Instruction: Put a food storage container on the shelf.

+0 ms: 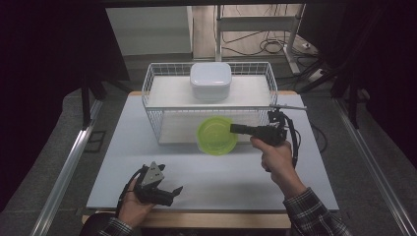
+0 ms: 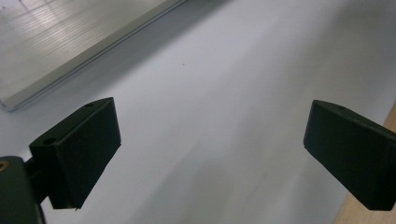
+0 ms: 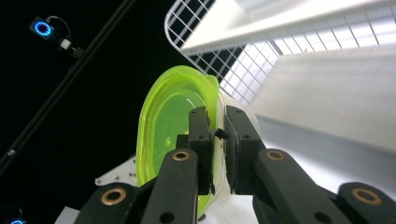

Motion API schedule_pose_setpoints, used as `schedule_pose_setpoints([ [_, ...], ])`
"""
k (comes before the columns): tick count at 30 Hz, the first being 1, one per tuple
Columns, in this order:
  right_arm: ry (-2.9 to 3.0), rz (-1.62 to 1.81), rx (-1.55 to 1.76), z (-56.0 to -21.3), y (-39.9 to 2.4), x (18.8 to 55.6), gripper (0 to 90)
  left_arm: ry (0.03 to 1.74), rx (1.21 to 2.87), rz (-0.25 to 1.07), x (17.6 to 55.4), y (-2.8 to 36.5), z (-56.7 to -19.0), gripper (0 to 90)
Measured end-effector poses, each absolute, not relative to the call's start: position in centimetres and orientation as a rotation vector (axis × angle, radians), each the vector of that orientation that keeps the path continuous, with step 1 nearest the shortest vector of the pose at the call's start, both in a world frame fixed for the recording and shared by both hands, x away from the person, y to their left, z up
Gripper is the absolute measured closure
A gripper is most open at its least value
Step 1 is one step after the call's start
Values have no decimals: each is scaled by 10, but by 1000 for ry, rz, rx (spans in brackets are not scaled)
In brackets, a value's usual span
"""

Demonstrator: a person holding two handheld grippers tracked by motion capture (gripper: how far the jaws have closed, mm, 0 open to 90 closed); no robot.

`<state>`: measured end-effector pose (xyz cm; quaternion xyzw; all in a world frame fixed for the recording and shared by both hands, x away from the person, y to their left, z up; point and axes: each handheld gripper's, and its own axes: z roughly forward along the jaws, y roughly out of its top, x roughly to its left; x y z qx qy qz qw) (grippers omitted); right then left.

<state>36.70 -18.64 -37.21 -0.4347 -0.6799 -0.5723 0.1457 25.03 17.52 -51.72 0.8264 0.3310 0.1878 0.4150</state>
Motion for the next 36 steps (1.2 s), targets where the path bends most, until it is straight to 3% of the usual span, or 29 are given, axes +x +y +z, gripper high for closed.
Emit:
schedule_pose_setpoints([
  [24,-1968,-1797,-1302,-278,-175,415,827,823,2064,426,251,174,-518,22],
  [36,-1967,-1825,-1429,-257,-157,455,826,811,2064,429,250,174,-517,22],
])
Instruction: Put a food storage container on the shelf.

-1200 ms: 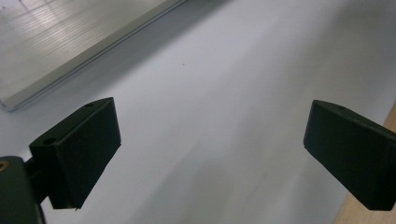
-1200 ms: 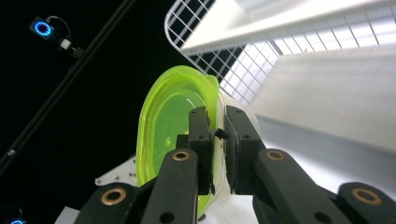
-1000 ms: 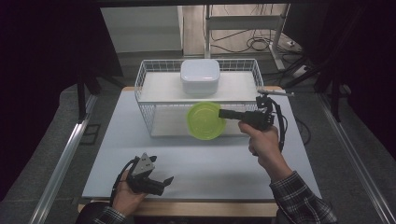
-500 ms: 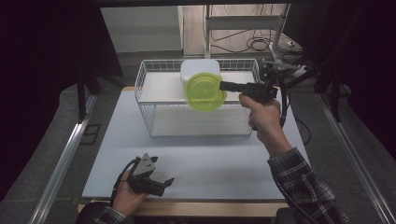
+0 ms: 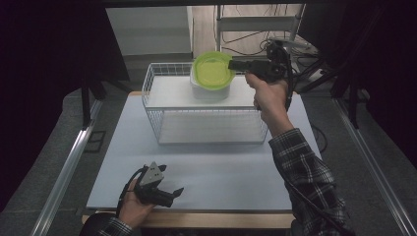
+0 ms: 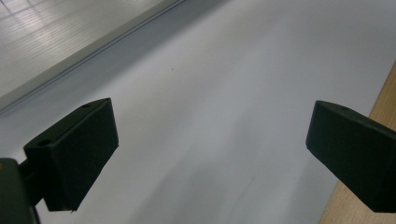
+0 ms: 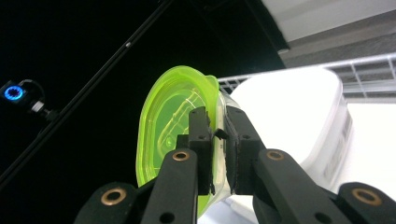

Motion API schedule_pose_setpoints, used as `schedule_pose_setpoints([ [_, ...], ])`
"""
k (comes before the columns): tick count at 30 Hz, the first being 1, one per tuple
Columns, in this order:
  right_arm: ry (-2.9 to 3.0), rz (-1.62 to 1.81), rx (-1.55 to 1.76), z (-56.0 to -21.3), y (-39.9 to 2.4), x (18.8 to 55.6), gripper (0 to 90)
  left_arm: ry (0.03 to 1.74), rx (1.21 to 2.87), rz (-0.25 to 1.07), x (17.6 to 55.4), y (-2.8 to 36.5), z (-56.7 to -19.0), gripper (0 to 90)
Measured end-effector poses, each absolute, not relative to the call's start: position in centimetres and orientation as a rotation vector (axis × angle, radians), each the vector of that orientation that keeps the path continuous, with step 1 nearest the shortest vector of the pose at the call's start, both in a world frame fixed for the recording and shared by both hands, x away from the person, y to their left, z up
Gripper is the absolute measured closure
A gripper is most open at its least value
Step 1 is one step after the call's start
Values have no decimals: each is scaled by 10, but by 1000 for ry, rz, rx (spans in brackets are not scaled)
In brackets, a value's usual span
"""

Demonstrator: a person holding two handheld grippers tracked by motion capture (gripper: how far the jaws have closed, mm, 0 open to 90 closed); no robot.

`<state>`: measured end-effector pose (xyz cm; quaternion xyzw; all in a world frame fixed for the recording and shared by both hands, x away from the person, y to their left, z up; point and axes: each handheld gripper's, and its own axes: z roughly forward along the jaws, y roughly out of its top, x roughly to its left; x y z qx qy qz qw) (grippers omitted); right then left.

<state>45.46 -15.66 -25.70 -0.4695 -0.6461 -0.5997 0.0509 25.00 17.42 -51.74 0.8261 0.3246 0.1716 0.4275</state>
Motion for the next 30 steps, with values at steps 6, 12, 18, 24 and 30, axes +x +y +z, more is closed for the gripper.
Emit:
schedule_pose_setpoints([
  [6,-1969,-1820,-1488,-254,-147,472,826,801,2070,428,249,173,-518,22],
  [12,-1950,-1800,-1545,-256,-141,487,826,789,2072,428,248,172,-517,23],
  [18,-1908,-1803,-1577,-258,-138,495,814,784,2077,428,248,171,-517,24],
  [24,-1923,-1799,-1627,-260,-134,501,772,775,2088,429,248,170,-518,24],
  [30,-1920,-1797,-1648,-262,-132,505,765,767,2097,429,248,169,-518,23],
])
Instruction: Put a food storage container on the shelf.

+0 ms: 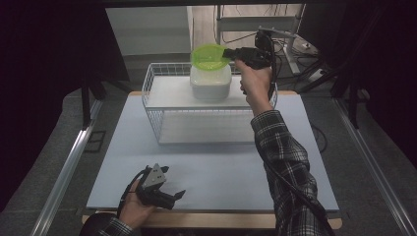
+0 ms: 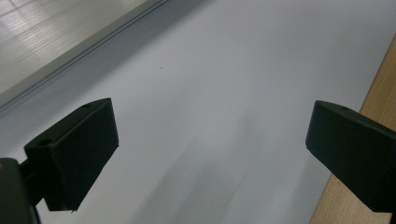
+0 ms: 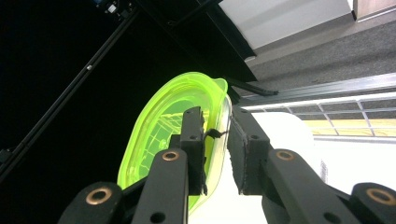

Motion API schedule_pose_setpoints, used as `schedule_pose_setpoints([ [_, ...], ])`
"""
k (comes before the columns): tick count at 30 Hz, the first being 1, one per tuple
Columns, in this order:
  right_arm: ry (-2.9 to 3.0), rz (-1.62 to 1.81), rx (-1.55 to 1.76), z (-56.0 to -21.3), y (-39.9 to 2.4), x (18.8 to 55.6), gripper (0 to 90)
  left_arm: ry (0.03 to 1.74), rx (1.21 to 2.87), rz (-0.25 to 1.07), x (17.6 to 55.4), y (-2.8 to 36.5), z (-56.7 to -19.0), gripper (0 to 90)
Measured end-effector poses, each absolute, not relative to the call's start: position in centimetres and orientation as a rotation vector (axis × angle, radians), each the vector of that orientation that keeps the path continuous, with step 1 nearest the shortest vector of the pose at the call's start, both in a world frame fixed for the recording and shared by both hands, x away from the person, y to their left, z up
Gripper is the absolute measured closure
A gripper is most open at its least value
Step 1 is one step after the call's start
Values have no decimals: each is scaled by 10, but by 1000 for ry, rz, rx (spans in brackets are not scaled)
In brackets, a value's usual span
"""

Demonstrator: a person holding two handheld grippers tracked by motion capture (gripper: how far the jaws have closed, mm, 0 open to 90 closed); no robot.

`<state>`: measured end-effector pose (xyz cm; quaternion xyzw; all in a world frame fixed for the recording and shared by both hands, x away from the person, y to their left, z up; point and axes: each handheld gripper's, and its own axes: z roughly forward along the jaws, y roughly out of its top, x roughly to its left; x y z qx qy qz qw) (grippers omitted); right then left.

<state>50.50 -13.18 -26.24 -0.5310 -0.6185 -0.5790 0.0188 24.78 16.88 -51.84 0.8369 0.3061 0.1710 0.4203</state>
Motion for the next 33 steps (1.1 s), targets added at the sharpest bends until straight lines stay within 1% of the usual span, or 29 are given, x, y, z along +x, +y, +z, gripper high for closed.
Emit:
schedule_pose_setpoints([
  [5,-1912,-1797,-1655,-264,-133,507,741,760,2106,431,248,167,-519,23],
  [10,-1914,-1806,-1665,-266,-135,510,687,757,2108,436,247,167,-519,24],
  [13,-1910,-1815,-1648,-267,-138,510,652,756,2108,436,247,167,-519,24],
  [17,-1922,-1833,-1622,-266,-142,508,580,754,2111,436,247,166,-519,24],
  [24,-1951,-1851,-1583,-265,-150,502,506,753,2110,441,247,166,-519,24],
  [33,-2007,-1883,-1549,-265,-161,493,474,757,2110,446,247,166,-519,23],
])
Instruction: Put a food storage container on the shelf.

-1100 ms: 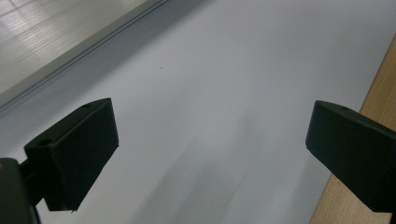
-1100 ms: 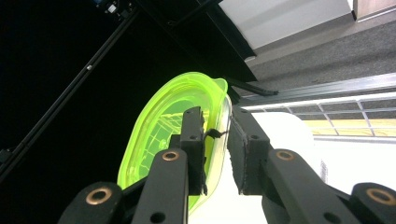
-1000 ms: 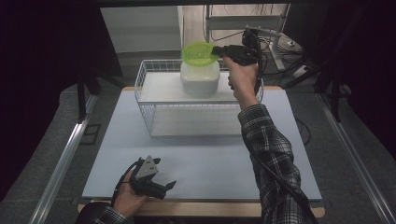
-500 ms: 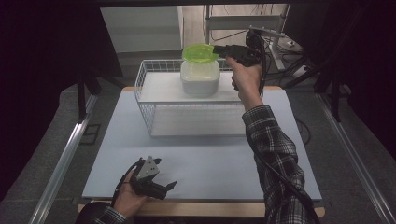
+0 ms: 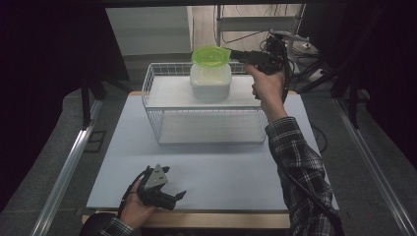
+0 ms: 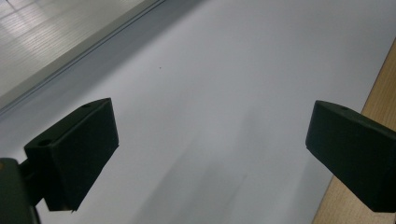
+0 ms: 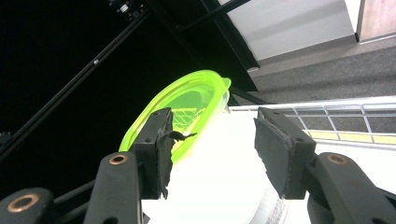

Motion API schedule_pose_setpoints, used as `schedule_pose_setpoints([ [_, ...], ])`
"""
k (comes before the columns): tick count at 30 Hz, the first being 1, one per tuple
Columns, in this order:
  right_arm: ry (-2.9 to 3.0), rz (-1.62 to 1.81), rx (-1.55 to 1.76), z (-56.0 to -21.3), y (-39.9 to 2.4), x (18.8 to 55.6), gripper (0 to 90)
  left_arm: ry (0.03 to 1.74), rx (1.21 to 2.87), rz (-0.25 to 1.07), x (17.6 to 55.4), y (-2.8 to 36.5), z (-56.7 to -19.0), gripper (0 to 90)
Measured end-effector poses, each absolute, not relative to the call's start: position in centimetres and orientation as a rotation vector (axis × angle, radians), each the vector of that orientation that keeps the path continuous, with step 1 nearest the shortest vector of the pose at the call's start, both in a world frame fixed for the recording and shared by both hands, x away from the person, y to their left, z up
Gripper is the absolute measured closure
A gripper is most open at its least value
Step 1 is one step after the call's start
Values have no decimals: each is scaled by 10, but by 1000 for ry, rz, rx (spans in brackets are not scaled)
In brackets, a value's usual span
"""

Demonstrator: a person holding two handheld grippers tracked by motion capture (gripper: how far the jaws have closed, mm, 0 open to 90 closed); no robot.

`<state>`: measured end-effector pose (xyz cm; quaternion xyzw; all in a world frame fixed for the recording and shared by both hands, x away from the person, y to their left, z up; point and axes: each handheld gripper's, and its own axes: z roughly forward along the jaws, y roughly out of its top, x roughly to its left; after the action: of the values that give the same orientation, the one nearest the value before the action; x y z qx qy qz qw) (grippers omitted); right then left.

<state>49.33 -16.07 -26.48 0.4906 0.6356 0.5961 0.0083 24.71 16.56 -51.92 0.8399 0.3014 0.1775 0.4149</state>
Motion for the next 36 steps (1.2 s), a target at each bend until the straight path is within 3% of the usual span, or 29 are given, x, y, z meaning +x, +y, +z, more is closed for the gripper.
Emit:
schedule_pose_setpoints([
  [23,2109,1783,1321,-276,-163,454,358,779,2106,463,248,167,-518,24],
  [36,2162,1683,1184,-296,-159,422,228,779,2114,469,247,166,-519,23],
])
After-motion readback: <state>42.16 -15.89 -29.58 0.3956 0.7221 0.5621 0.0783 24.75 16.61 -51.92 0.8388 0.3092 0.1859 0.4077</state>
